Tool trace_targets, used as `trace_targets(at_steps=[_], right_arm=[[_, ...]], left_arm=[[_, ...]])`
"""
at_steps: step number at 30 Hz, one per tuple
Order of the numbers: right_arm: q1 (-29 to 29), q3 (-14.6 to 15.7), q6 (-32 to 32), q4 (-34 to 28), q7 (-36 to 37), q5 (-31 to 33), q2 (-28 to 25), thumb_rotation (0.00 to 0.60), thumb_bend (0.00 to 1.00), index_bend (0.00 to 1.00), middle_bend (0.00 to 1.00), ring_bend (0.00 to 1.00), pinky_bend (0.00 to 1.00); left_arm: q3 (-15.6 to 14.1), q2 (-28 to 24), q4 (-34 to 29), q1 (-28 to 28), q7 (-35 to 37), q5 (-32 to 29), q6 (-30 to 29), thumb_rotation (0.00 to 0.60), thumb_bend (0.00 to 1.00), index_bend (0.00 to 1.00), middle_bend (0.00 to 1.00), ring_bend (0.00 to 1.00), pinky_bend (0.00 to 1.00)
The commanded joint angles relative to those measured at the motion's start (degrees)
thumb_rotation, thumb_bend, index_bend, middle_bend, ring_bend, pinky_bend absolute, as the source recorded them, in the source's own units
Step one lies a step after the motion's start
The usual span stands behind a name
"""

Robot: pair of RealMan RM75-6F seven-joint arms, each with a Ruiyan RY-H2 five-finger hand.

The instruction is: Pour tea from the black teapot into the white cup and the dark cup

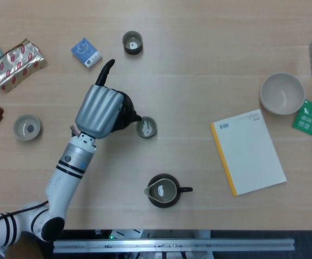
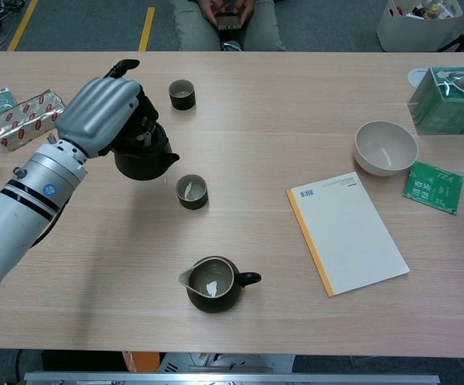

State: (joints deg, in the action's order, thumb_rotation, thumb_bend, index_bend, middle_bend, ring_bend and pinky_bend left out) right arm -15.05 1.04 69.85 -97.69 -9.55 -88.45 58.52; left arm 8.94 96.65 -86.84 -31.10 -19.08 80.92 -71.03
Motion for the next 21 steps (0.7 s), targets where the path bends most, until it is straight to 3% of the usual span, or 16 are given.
trace_targets(at_steps=[1,9,21], right_arm=[[0.0,0.1,-0.1,-0.1,-0.1,0.0,0.0,0.6,0.2,0.06,0.14,0.03,0.04],[-0.2,-0.1,-0.8,0.3,0.2,0.7,0.4,0.6,0.2,0.06,0.14,0.03,0.04],[-0.6,0.1,-1.9,0.9,0.6,1.2,0.9,0.6,0.2,0.06,0.14,0.03,0.04]], left_arm=[[0.2,-2.0,0.5,1.0,4.1,-0.4,-0.3,0.6,0.31,0.98,1.0,0.86,0.04],[-1.0,-3.1,4.2,3.5,10.7,-2.4,-0.5,0.6,0.31,0.96,1.0,0.84,0.04],[-2.5,-0.6,10.2,5.1,12.7,-2.5,-1.0,0.6,0.31,0.95,1.0,0.82,0.04]])
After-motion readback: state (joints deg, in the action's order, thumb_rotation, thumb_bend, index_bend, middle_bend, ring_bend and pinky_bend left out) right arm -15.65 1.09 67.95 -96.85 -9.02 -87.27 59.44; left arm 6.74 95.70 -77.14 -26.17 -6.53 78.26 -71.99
